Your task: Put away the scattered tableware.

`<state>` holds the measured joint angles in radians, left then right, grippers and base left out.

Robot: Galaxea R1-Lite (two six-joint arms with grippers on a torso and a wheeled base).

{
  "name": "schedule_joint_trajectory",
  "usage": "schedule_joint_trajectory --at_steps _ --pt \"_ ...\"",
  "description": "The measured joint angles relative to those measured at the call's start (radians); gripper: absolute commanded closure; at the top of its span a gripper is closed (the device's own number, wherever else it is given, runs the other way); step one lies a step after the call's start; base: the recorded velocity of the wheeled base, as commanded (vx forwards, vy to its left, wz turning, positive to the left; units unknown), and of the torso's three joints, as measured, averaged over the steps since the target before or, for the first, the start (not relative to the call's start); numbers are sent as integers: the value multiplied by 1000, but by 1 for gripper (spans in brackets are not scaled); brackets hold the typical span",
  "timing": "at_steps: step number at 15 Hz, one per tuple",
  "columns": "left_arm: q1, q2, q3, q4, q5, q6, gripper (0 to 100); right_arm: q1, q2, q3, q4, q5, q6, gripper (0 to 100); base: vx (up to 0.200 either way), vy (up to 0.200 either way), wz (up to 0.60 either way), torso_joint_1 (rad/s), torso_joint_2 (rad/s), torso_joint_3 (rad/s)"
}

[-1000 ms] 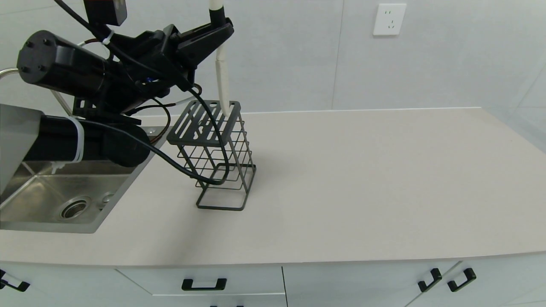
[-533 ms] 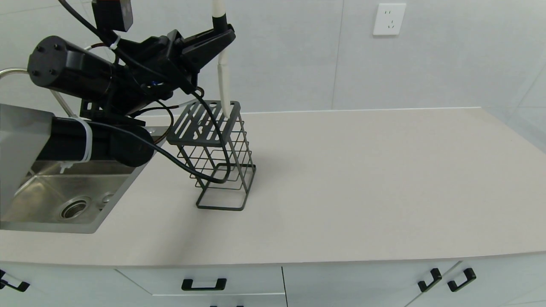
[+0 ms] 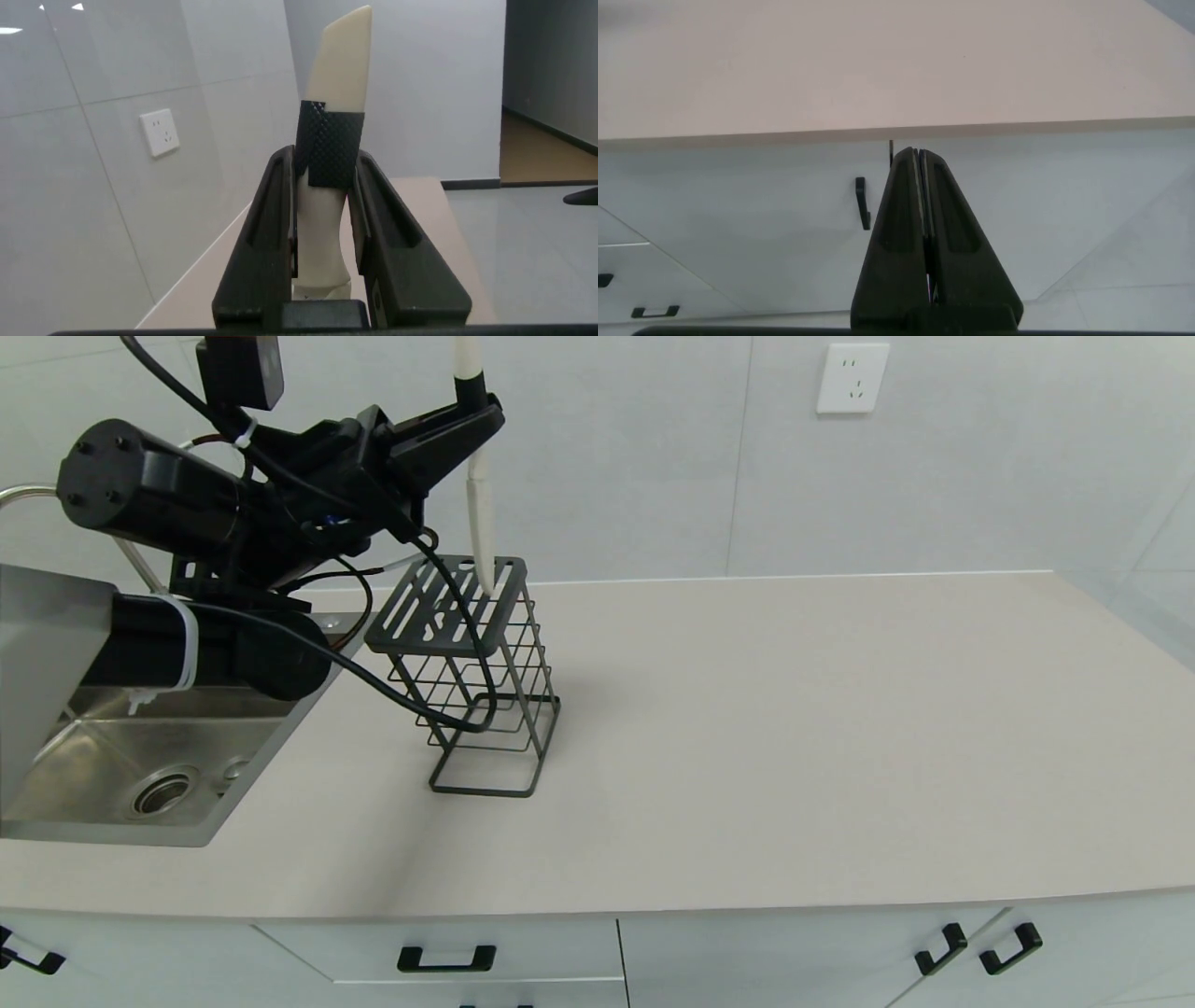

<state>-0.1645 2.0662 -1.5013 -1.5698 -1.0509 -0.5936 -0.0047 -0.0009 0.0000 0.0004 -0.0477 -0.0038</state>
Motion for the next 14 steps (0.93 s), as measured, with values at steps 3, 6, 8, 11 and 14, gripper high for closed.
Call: schedule_joint_trajectory --at_steps 3,6,8,11,14 --pt "0 3 0 0 0 0 100 -1 0 0 0 0 0 100 0 0 0 0 0 0" --pt "0 5 -1 0 0 0 100 0 0 0 0 0 0 100 0 0 0 0 0 0" --pt "1 9 -1 0 0 0 100 0 0 0 0 0 0 100 0 0 0 0 0 0" --pt "0 14 -1 0 0 0 100 -1 0 0 0 0 0 100 0 0 0 0 0 0" --pt "0 19 0 0 0 2 100 0 0 0 0 0 0 100 0 0 0 0 0 0"
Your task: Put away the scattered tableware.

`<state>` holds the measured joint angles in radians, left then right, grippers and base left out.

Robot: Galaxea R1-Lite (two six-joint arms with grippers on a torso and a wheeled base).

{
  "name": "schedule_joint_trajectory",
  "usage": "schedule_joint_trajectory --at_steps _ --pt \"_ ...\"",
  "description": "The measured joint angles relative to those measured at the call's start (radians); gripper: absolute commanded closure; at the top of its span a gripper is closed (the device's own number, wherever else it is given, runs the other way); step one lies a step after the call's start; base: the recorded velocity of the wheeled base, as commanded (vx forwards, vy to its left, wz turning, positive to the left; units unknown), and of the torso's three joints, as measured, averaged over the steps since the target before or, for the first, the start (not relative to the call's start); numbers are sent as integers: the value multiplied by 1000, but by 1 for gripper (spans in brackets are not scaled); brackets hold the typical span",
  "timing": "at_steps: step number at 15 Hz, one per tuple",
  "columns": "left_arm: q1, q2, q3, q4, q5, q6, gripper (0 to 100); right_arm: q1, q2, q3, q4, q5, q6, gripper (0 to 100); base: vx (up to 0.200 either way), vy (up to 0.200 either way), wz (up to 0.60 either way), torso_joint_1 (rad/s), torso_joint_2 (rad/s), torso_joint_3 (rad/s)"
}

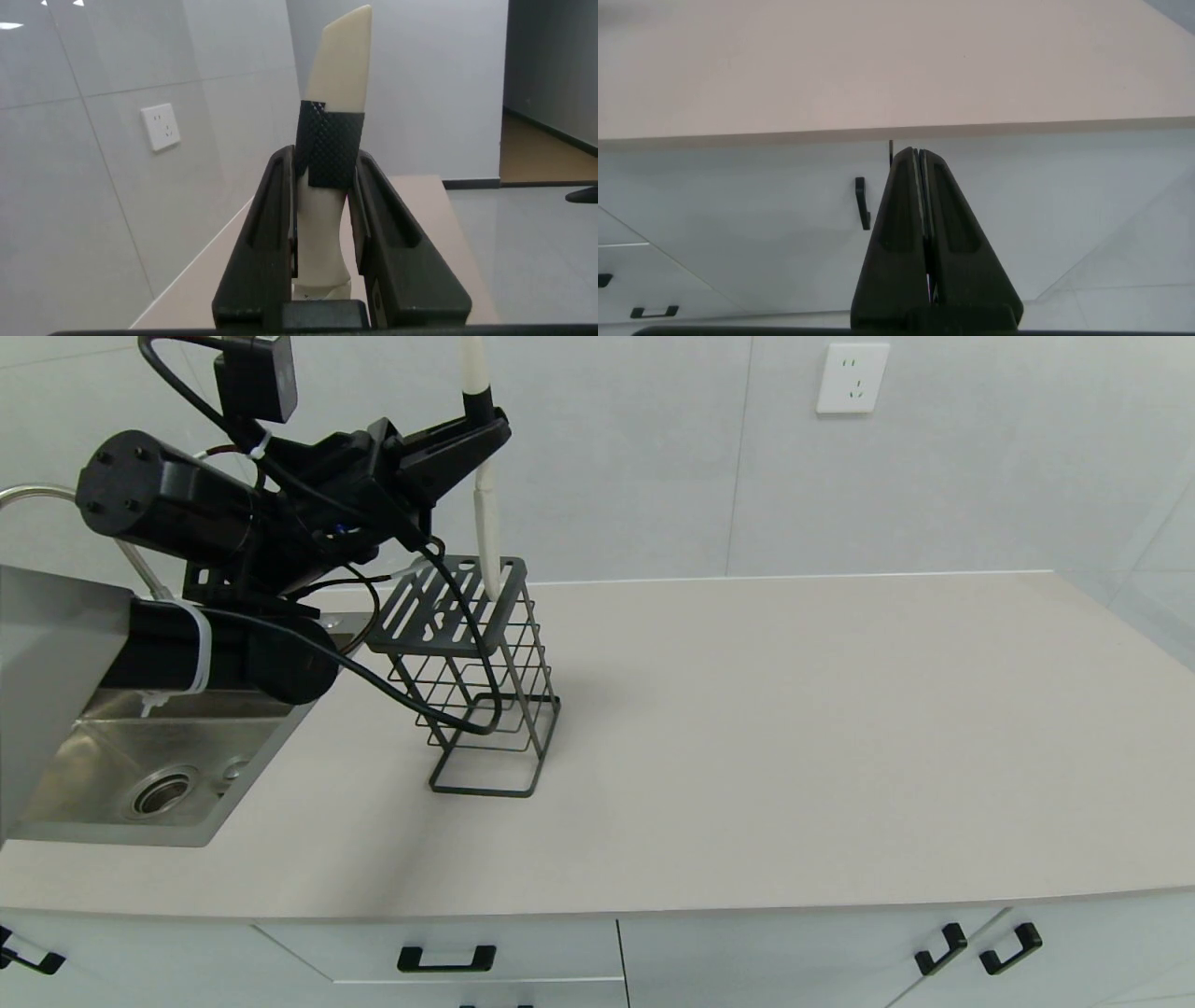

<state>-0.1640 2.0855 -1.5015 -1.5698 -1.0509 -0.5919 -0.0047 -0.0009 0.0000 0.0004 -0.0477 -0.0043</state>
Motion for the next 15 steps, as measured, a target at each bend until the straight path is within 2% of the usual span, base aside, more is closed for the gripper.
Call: schedule_joint_trajectory --at_steps 15 --pt "19 -6 16 0 -1 2 100 0 0 0 0 0 1 100 0 0 0 0 0 0"
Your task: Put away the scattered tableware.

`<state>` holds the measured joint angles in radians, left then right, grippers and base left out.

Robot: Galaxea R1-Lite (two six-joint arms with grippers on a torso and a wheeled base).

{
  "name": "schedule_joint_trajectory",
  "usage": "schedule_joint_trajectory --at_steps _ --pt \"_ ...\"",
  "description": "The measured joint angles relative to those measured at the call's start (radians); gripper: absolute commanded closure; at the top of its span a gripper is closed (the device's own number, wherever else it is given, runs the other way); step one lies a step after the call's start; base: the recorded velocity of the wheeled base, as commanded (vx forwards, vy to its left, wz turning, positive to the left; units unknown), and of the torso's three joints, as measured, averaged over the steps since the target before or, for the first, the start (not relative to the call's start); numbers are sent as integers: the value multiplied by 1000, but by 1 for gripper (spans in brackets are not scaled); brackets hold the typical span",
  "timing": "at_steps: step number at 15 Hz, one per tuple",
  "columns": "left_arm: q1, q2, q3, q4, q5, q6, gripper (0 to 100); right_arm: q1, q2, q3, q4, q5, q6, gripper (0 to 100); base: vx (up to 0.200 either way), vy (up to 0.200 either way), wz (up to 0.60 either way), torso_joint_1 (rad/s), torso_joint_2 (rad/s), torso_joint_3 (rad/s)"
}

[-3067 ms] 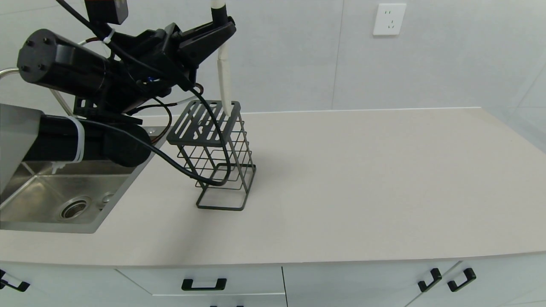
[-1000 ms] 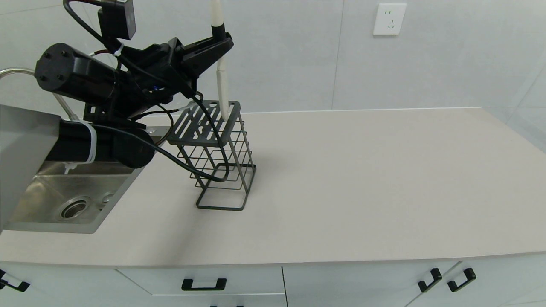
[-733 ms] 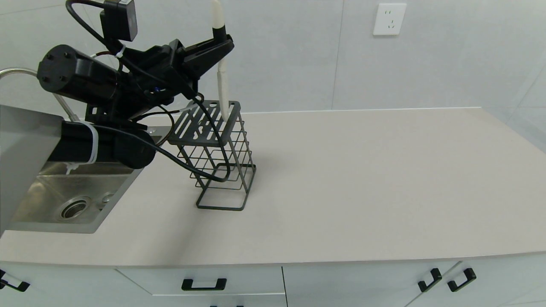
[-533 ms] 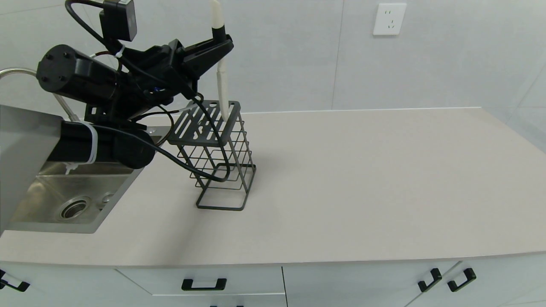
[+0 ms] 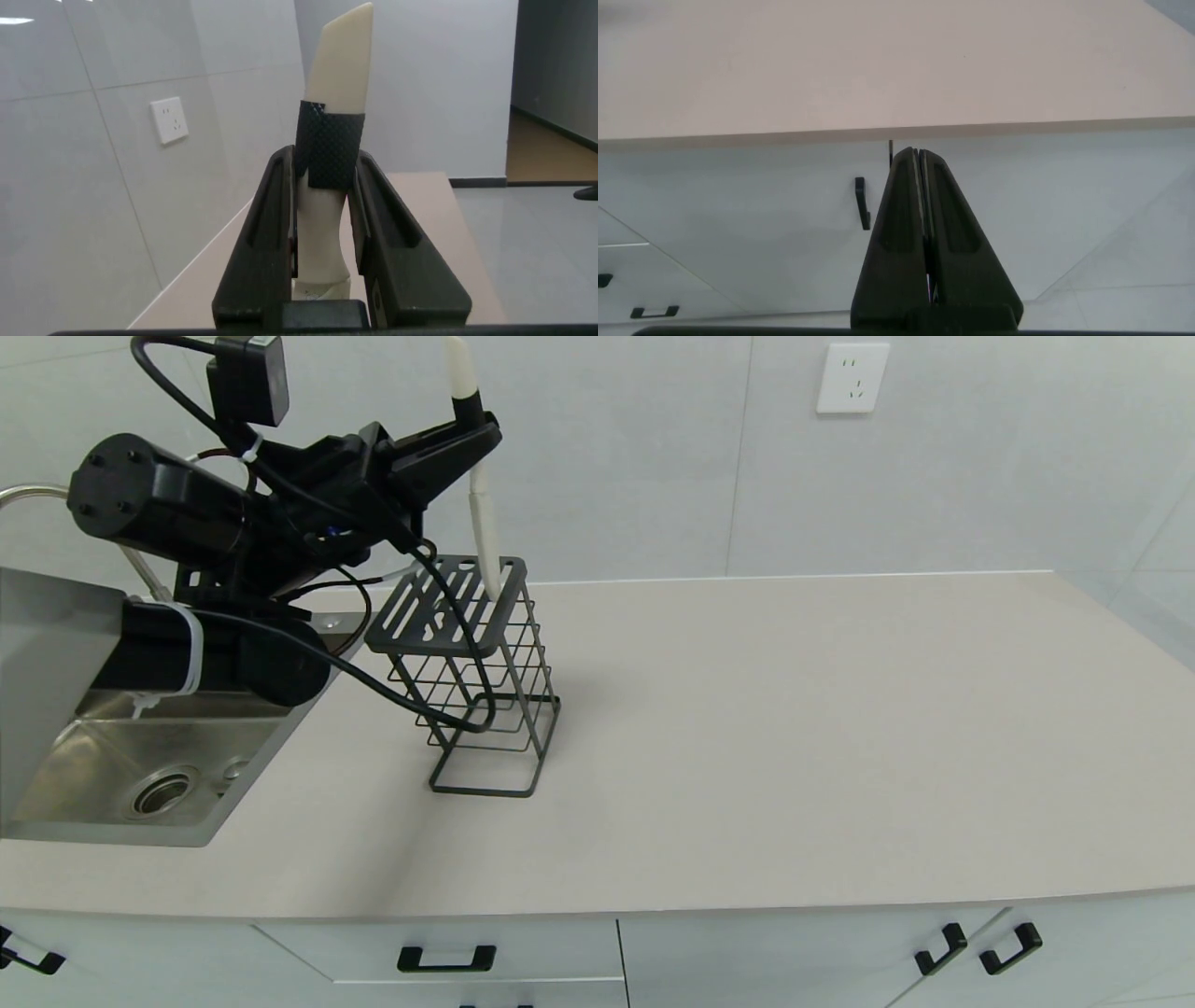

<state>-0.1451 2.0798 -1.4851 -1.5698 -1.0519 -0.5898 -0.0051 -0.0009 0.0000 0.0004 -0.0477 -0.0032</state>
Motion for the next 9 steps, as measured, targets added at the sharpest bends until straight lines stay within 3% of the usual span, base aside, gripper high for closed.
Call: schedule_joint_trajectory --at_steps 9 --pt "6 -45 103 0 -11 10 100 0 0 0 0 0 0 100 0 0 0 0 0 0"
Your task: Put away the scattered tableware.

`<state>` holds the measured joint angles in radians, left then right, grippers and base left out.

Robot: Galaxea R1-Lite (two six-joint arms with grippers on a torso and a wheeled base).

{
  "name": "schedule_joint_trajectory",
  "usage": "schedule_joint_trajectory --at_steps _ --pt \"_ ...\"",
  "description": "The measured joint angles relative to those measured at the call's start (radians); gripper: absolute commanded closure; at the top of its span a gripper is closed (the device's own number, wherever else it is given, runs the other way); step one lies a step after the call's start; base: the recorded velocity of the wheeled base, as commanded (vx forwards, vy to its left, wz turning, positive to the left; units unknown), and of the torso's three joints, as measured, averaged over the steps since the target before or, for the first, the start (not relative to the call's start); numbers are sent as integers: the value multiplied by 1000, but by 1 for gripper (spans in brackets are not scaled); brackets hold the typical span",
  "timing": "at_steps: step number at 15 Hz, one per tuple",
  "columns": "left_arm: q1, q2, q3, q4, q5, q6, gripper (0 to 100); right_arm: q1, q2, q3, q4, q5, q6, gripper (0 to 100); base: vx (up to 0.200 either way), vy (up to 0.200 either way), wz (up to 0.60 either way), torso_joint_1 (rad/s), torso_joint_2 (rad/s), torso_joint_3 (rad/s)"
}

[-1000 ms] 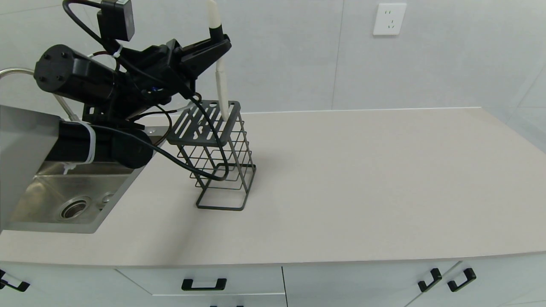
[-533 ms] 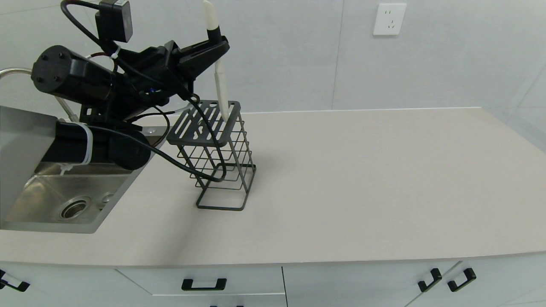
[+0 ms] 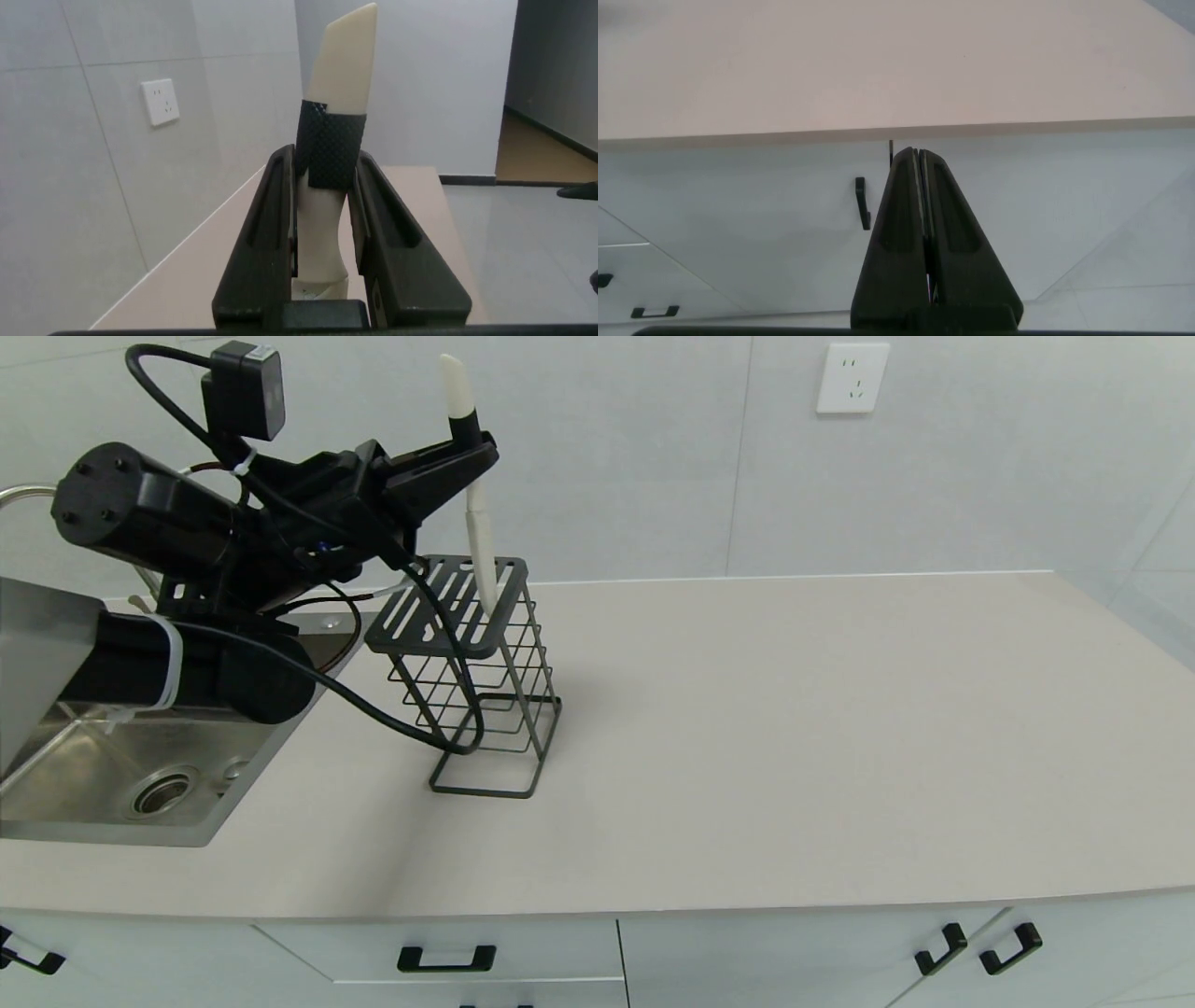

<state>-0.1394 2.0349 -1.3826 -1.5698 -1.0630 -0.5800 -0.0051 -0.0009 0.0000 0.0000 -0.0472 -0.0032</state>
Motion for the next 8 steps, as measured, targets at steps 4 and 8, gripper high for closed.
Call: schedule_joint_trajectory --at_steps 4,8 --pt "1 2 32 0 -15 38 100 0 0 0 0 0 -1 100 0 0 0 0 0 0" --pt "1 10 54 0 -16 66 100 0 0 0 0 0 -1 100 0 0 0 0 0 0"
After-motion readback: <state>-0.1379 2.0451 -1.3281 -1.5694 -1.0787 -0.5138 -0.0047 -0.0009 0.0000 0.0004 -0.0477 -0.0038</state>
